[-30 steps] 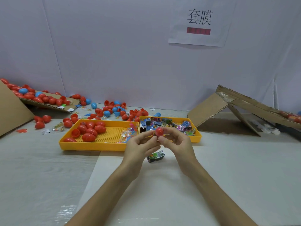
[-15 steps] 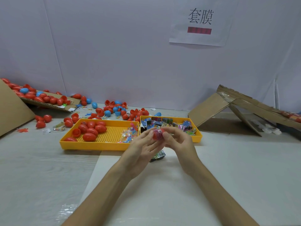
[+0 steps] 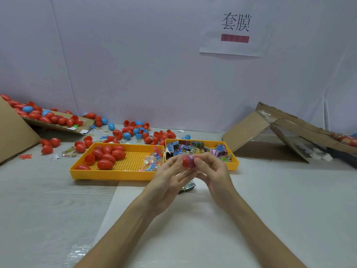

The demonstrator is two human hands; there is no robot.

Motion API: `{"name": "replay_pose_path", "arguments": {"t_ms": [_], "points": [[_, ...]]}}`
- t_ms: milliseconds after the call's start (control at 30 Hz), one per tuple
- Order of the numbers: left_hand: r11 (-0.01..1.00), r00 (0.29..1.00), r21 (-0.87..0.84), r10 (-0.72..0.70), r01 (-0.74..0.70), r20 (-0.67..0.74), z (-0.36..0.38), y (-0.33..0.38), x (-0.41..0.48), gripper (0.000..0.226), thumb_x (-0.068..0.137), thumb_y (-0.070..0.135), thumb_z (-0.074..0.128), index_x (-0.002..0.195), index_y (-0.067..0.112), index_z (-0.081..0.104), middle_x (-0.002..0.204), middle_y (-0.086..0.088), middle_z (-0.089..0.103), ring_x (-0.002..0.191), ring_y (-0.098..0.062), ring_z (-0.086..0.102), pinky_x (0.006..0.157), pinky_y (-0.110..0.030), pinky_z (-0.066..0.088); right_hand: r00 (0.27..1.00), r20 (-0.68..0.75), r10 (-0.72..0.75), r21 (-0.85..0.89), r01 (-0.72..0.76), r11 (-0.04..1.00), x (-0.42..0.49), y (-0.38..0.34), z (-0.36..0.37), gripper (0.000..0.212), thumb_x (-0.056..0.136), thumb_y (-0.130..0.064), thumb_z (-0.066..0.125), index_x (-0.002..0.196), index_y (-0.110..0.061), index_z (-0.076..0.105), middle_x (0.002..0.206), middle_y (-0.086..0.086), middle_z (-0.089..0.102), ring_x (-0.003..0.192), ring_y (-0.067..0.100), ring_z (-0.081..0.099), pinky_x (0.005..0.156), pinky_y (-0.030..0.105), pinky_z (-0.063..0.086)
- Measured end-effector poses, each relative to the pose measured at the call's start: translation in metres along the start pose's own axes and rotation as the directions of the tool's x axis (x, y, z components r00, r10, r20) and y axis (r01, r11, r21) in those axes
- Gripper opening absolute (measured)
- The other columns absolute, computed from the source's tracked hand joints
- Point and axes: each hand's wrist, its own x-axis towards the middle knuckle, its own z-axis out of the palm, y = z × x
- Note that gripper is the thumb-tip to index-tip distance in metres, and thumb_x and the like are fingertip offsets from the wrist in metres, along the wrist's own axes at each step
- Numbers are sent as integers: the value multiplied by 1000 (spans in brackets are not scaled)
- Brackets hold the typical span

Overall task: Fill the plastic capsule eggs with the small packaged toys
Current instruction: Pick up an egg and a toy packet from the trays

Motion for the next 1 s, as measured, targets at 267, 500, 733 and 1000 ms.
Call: {"name": "replay_pose_path", "arguments": {"t_ms": [267,500,733,1000], "points": [[1000,1000,-10,-2,2,20,-4,-3,3,46,87,15,70,130,1,59,126,-22,68,120,-34,66,92,-33,58,997,35,70,144,-74,987,2,-1,-3,11,79,-24,74,87,-17,78,92,9,74,89,22,71,81,33,58],[1000,1000,11,-6,6,13,-4,-4,4,39,85,17,73,122,7,69,124,-18,70,114,-28,69,83,-28,59,995,67,75,162,-85,983,2,0,-6,14,83,-23,77,93,-14,77,97,12,73,95,24,70,85,34,57],[999,1000,31,8,-8,-28,-6,-4,6,72,67,19,87,131,5,56,113,-17,73,102,-22,72,77,-25,58,996,68,65,16,-66,998,1,-1,1,57,66,-59,86,102,-15,76,105,17,71,95,29,68,88,46,54],[999,1000,36,24,-24,-4,-4,-4,4,71,64,22,87,127,6,56,109,-16,75,103,-24,73,80,-25,58,991,107,79,120,-92,989,1,-3,-1,59,64,-53,90,101,-10,75,105,20,67,99,33,64,101,61,45]]}}
